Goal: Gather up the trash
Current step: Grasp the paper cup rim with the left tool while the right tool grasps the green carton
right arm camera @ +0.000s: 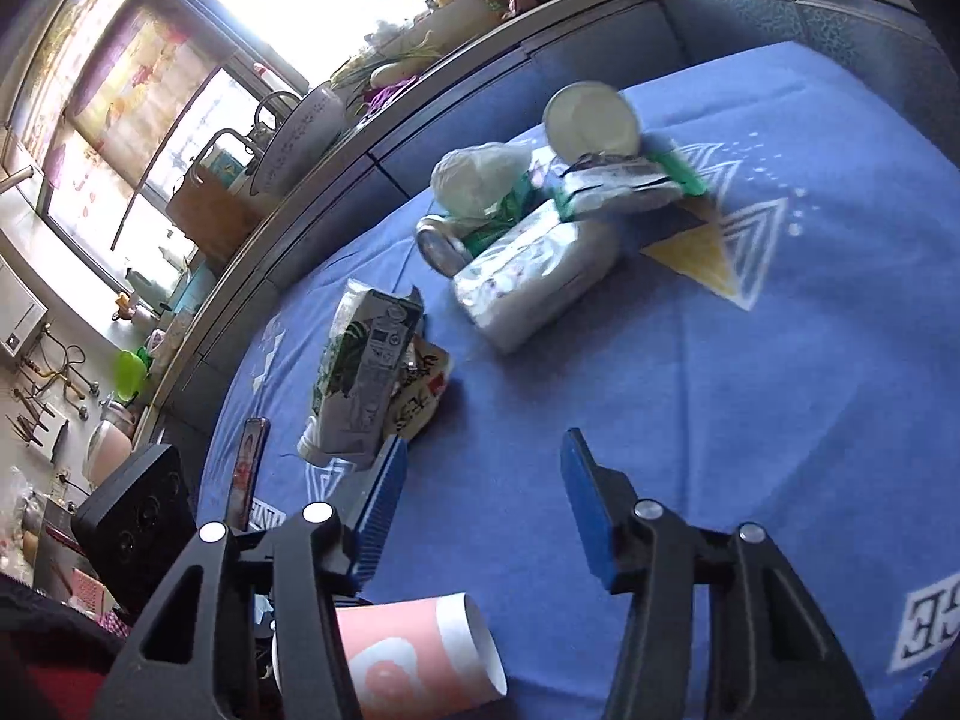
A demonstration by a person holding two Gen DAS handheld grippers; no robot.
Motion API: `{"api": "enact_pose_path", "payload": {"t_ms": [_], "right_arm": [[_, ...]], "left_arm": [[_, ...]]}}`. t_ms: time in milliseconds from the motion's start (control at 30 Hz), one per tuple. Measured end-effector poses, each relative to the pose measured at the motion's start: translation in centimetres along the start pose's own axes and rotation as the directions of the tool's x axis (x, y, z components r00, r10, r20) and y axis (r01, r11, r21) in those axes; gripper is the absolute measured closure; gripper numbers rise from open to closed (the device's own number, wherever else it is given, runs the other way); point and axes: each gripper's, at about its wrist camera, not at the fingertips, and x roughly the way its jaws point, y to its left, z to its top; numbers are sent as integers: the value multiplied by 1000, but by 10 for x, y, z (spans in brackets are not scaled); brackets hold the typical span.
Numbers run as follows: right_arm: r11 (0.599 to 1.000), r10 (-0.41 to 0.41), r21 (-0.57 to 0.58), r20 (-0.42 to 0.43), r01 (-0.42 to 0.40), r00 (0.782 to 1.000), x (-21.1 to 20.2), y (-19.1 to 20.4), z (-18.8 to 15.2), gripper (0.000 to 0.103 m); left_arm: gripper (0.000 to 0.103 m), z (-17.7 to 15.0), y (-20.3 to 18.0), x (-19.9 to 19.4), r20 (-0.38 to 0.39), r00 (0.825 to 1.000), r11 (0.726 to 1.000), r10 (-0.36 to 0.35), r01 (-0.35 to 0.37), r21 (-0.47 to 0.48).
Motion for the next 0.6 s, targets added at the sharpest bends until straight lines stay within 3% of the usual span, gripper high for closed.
{"api": "enact_pose_path", "payload": {"t_ms": [100,167,300,433,500,533,600], "right_arm": [[996,90,32,-49,-89,995,37,23,7,49],[994,109,33,-89,-106,990,61,37,13,48],[997,75,14,-130,-74,989,99,60,22,44],[994,83,85,-141,-71,987,120,62,25,34],[986,124,123,-127,-108,984,124,60,26,35],[983,144,136,-127,-126,981,125,60,26,44],[977,172,152,-128,-152,977,122,58,25,47]], "left_arm": [[99,-20,17,-33,46,998,997,40,-37,-66],[99,-32,28,-53,74,996,992,57,-48,-117],[99,-55,45,-85,128,987,980,98,-74,-184],[99,-71,55,-104,170,977,968,130,-88,-234],[99,-76,59,-113,184,973,963,142,-92,-253],[99,-77,60,-116,189,971,961,146,-94,-260],[99,-73,62,-119,198,969,959,151,-95,-267]]}}
